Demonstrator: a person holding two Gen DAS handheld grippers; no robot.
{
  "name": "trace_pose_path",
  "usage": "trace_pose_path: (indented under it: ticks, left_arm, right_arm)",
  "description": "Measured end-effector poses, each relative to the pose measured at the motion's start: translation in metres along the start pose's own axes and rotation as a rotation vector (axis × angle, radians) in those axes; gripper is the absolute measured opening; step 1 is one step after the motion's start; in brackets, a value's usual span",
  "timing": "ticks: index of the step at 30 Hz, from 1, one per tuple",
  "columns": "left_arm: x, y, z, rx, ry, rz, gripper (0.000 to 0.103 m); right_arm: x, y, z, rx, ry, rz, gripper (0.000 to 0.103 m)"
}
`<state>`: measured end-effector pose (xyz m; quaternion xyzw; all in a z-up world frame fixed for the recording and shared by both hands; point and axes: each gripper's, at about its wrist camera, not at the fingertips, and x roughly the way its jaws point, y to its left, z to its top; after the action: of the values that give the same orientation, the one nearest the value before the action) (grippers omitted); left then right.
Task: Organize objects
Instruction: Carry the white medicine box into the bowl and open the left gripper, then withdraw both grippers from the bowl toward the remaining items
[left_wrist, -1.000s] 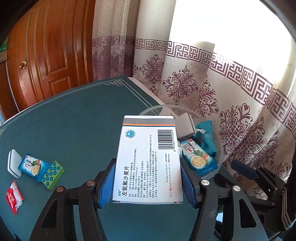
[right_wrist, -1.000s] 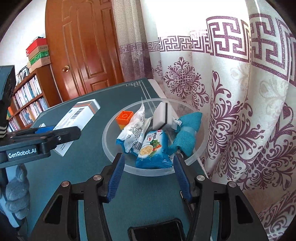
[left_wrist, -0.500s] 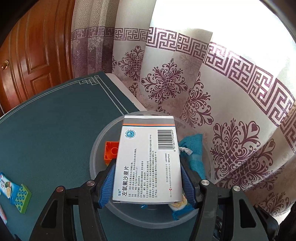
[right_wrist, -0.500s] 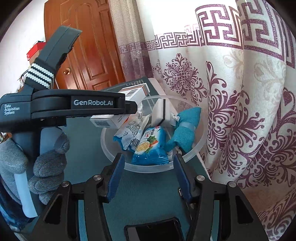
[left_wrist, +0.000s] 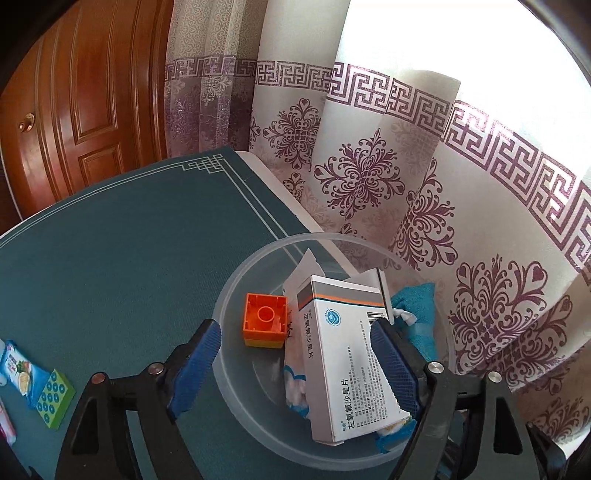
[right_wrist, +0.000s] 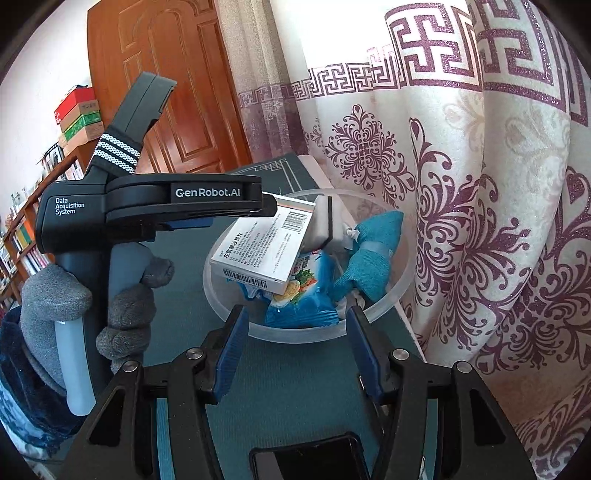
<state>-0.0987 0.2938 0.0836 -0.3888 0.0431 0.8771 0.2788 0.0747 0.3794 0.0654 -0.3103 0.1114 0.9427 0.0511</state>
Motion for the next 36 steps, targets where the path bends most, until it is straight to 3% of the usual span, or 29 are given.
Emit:
trace_pose_path:
  ticks: [5,8,16,30,36]
  left_arm:
    - [-0.016,-0.002,-0.01,0.063,-0.027,0.051,0.087]
    - [-0.027,-0.004,-0.021,0.105,-0.05,0.061,0.092]
    - [-0.027,-0.026,-0.046,0.302,-0.094,0.164,0.094]
    - [0.021,-0.019,-0.01,0.233,-0.098,0.228,0.095]
    - [0.027,-0.02,-0.009,0.218,-0.071,0.198,0.097]
  right_arm:
    - [-0.002,0.001,-0.001,-0.004,-0.002,0.002,0.056]
    - [-0.002,0.001,-0.001,-0.001,-0.002,0.0,0.056]
    - [-0.001,-0.002,0.0,0.005,-0.002,0.0,0.056]
    - [0.005,-0.006,0.002,0.021,0.002,-0.004,0.056]
    - [0.003,-0.005,0.001,0.018,-0.002,-0.006,0.056]
